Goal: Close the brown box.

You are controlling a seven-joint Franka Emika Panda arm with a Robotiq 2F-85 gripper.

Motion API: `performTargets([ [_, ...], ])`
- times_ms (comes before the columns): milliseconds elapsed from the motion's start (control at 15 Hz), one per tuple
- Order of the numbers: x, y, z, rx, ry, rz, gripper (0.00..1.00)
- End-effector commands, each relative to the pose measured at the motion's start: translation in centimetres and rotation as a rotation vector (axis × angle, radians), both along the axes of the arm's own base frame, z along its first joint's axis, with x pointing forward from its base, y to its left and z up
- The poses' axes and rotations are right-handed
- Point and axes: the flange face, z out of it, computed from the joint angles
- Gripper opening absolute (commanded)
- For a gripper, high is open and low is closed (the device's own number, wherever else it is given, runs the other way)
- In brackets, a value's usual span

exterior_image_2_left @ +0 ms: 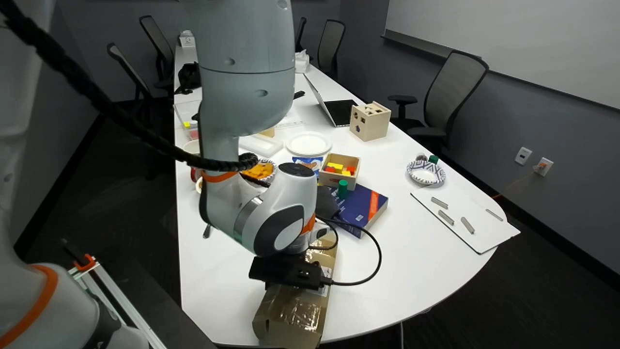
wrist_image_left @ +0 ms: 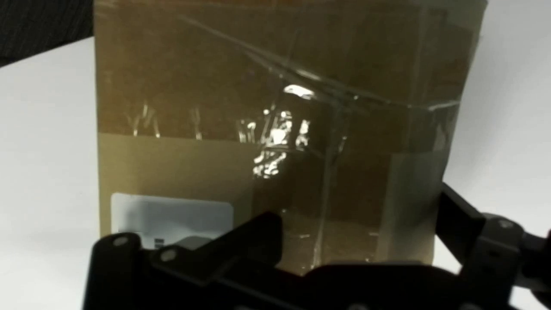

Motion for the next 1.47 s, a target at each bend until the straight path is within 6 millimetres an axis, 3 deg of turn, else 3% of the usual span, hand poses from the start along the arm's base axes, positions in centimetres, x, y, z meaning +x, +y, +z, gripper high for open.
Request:
performTargets([
  [0,-0.9,0.6,-4.7,0.047,0.063,-0.012,0.83],
  [67,-0.8,0.8,-4.3,0.061,0.049,0.009,0.99],
  [400,-1.7,0.2,-3.5,0.083,0.073,0.057,1.0],
  [667,-3.0,0.5,-1.5,0.125,0.078,0.141,1.0],
  [867,-3.5,1.4,0.7,0.143,0.077,0.153,1.0],
  [1067,-4.2,3.7,2.4,0.196,0.067,0.173,1.0],
  [1200,-2.0,5.1,2.7,0.244,0.046,0.175,1.0],
  [1400,-0.8,7.3,4.4,0.299,0.022,0.166,1.0],
])
